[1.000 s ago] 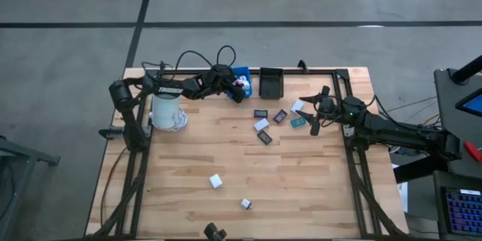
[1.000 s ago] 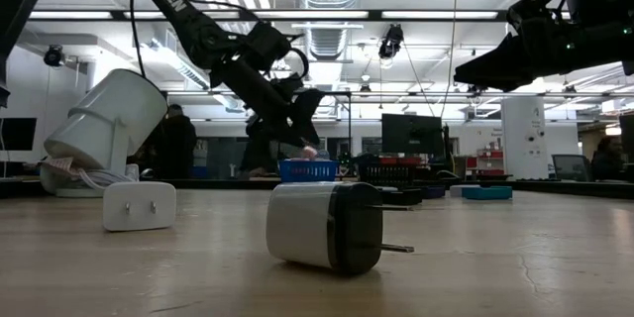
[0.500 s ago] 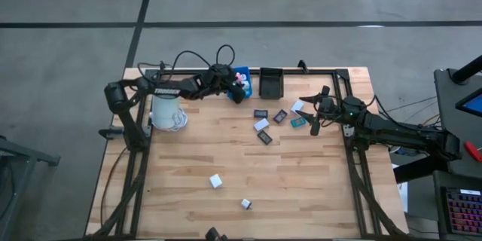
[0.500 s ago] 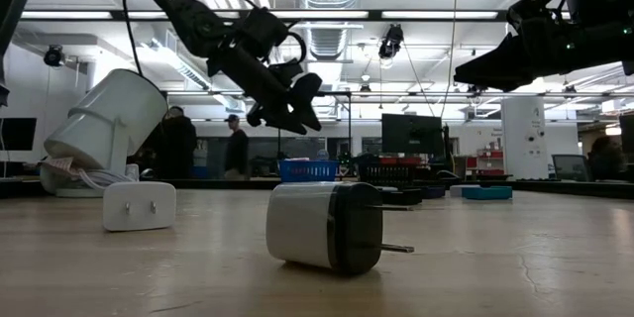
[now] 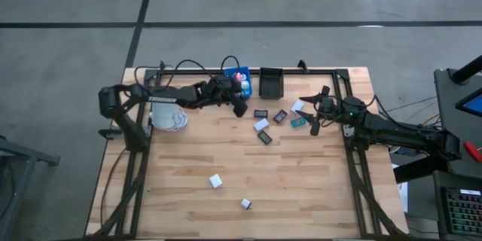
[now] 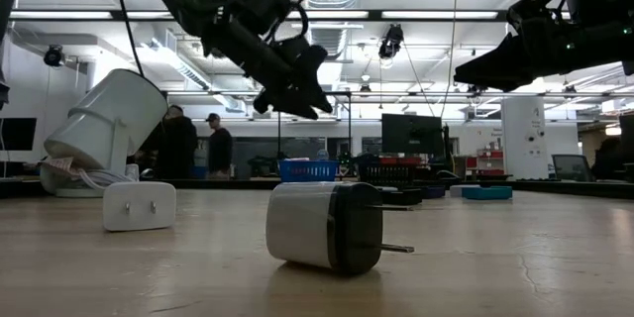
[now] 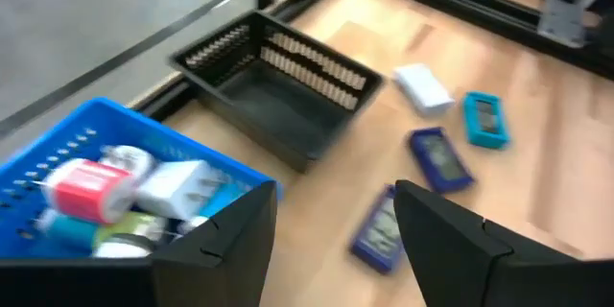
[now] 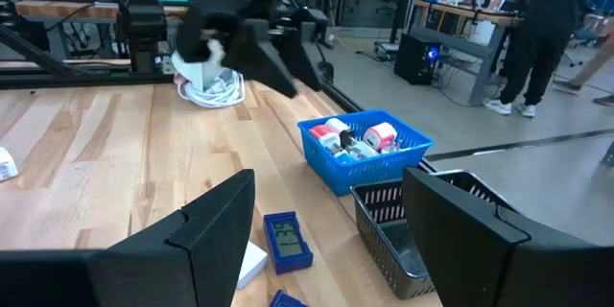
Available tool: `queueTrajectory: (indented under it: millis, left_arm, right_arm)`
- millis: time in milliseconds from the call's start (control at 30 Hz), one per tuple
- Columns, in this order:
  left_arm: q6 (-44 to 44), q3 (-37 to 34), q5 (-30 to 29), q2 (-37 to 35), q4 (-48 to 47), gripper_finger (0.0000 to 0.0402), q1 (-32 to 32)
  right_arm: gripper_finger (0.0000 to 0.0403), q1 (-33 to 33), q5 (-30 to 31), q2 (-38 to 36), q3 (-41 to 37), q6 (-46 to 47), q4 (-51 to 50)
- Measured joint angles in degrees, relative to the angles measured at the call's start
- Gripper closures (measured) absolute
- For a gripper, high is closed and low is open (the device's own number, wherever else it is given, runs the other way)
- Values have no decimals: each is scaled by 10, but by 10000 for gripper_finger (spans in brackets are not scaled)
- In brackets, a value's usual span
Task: Pick & Place Office items
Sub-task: Put the big white adapter into the blue basket
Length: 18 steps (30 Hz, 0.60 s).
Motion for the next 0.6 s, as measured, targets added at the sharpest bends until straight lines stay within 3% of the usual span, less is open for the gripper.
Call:
queueTrajectory:
  millis: [233, 600]
  left_arm:
    - [-35, 0, -42, -36, -46, 183, -73]
    - [-33, -1, -284, -85, -111, 184, -280]
  right_arm:
    - [147, 0, 0, 0, 0, 0, 0]
    - [147, 0, 0, 0, 0, 0, 0]
